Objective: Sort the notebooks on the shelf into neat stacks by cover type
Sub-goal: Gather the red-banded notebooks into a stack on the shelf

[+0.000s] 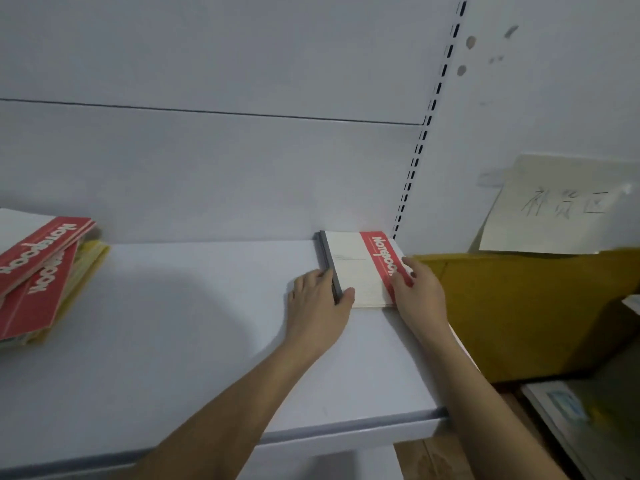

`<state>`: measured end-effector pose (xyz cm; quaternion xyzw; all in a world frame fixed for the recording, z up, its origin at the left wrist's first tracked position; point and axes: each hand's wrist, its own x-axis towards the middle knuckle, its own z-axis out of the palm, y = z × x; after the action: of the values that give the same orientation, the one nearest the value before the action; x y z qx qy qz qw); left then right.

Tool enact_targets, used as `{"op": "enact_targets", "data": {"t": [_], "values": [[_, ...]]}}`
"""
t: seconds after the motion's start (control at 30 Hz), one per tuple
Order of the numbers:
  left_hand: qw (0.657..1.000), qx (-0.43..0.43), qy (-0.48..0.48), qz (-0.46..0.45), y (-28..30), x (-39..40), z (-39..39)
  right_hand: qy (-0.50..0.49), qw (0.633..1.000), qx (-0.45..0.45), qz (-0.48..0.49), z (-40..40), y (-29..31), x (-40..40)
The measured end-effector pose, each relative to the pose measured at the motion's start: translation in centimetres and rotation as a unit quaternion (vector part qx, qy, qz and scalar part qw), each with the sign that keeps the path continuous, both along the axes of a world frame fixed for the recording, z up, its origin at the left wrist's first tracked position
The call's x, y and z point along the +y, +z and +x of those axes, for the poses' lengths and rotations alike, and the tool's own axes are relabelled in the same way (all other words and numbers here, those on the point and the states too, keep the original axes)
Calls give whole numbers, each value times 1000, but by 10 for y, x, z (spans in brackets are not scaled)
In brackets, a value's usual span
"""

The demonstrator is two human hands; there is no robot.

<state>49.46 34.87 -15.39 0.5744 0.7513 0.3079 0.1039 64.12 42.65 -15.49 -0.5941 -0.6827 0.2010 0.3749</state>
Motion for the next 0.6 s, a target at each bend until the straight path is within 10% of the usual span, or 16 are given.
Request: {"op": "enact_targets", "data": {"t": [0.6], "values": [[991,113,64,28,5,-11,28,27,997,31,64,10,-5,9]]}}
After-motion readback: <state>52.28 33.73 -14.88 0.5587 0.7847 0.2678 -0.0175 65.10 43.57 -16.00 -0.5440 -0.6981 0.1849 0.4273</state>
